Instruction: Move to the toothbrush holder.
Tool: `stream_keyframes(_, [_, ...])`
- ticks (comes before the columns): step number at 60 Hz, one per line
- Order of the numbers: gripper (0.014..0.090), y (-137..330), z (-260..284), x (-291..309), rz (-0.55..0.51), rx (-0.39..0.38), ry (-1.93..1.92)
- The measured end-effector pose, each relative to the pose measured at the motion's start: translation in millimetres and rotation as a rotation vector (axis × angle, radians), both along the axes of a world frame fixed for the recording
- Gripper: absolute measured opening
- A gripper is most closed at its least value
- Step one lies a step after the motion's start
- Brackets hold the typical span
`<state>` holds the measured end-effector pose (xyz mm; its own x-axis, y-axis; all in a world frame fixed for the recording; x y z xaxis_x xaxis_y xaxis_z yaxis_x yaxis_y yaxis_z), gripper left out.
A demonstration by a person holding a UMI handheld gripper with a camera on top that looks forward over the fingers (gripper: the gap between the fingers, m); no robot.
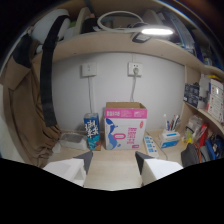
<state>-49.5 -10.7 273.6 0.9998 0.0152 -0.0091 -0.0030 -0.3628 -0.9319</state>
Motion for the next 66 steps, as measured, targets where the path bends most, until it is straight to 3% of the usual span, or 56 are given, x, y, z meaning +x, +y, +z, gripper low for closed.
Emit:
stream_keyframes(26, [0.0874,1.1,-17.7,56.2,-0.025,-0.004,-0.018])
stream_keyframes(46, [0.0875,16.7,-62.1,197.4,-0.094,-0.058,-0.053])
stream_keyframes(66, [0.0869,98.9,-88.6,328.9,-0.085,-0.068,-0.076])
